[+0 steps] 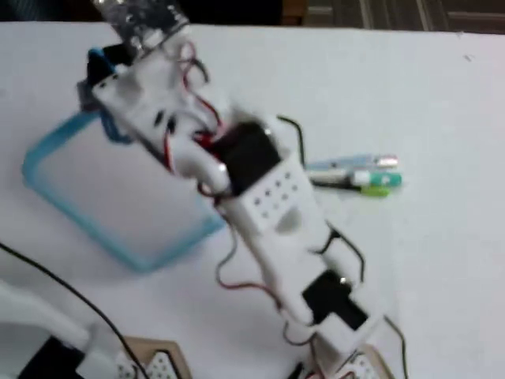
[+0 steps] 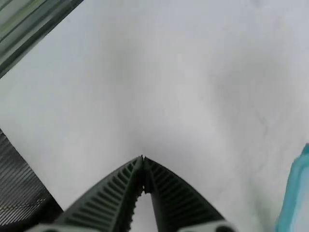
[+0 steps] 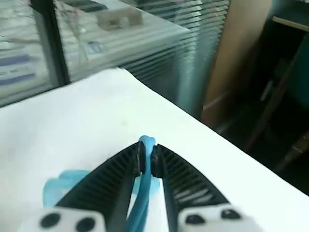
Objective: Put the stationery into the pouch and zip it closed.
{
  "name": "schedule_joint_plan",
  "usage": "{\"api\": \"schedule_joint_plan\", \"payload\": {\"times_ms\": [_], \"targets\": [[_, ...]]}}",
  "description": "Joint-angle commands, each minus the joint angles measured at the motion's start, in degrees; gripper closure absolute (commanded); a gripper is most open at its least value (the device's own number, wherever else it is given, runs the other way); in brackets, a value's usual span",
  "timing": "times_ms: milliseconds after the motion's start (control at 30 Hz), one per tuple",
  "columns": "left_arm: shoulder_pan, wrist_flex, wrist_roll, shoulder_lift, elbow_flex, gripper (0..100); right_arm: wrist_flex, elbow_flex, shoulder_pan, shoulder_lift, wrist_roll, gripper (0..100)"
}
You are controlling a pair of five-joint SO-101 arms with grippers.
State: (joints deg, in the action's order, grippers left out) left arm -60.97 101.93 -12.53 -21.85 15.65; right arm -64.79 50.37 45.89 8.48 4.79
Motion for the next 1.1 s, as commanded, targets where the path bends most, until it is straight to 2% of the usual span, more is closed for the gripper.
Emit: {"api": "schedule_joint_plan", "payload": {"times_ms": [0,200,467,600,733,900,1067], "targets": [[-0.7,0.2,-1.6,-1.5,1.4,98,1.0,0.5,-2.2,-0.5,0.4,98.2],[0.7,0.4,-1.7,-1.5,0.9,97,1.1,0.6,-2.2,-5.9,0.4,98.2],[16.4,0.4,-1.5,-1.5,-3.1,97,7.0,0.6,-2.2,-13.7,-0.1,98.2],[23.9,0.2,-1.3,-1.5,-5.0,97,15.1,0.6,-6.0,-15.5,-4.2,98.2],[26.9,0.2,-1.3,-1.5,-4.7,98,18.2,0.6,-11.9,-16.9,-4.2,98.2],[26.9,0.3,-1.3,-1.5,-4.7,98,14.3,-0.3,-16.2,-16.6,-4.4,98.2],[27.0,0.3,-1.3,-1.5,-4.6,97,4.6,-2.6,-11.1,-16.5,-4.5,98.2]]}}
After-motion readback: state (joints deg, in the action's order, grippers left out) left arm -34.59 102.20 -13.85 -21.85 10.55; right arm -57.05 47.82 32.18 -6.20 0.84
